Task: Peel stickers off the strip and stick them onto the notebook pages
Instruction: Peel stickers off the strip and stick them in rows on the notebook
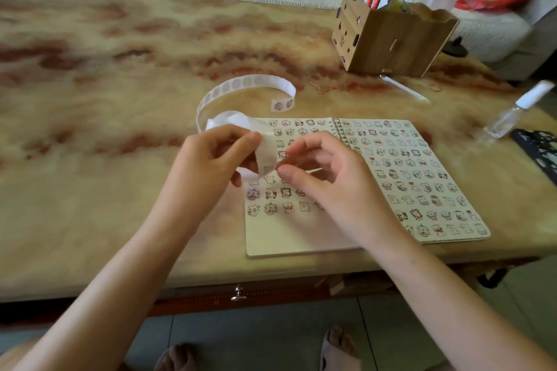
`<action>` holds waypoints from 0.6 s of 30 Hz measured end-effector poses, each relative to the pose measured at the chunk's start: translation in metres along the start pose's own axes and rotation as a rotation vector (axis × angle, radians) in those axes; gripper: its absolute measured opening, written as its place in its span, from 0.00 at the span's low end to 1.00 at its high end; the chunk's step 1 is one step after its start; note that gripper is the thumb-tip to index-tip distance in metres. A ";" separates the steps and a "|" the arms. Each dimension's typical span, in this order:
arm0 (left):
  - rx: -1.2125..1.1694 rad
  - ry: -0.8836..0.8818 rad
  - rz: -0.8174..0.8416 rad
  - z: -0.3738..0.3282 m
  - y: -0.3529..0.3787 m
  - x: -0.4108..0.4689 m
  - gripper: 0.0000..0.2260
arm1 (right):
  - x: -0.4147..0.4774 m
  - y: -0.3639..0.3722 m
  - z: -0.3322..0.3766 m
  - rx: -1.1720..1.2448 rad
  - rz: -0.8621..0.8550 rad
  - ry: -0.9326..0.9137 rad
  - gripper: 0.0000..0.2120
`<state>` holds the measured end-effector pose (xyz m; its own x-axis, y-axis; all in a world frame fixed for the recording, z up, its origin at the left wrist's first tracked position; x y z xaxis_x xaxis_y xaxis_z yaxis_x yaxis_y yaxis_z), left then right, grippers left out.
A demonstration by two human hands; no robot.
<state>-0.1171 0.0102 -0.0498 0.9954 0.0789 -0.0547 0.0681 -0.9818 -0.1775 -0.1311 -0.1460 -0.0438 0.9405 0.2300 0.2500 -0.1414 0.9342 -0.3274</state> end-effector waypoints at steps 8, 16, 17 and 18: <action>-0.087 -0.015 0.045 -0.003 0.005 -0.003 0.11 | 0.005 0.004 0.006 0.111 -0.083 -0.066 0.06; 0.014 -0.024 0.068 -0.002 0.004 -0.004 0.06 | 0.009 0.000 0.006 0.038 -0.108 -0.105 0.05; 0.017 -0.028 0.069 -0.002 0.003 -0.004 0.06 | 0.009 0.000 0.006 0.032 -0.108 -0.112 0.05; 0.023 -0.033 0.071 -0.002 0.004 -0.004 0.07 | 0.009 0.000 0.007 0.023 -0.108 -0.121 0.05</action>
<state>-0.1210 0.0058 -0.0484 0.9949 0.0148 -0.1000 -0.0050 -0.9809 -0.1944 -0.1254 -0.1419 -0.0349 0.9070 0.1578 0.3905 -0.0501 0.9610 -0.2718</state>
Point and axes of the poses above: each hand's wrist, its own x-axis towards the middle knuckle, its own y-axis out of the palm, z = x × y, the point moved 10 cm from there along x, towards the middle knuckle, and after that the axes turned 8 degrees about -y, right-handed, at the moved point
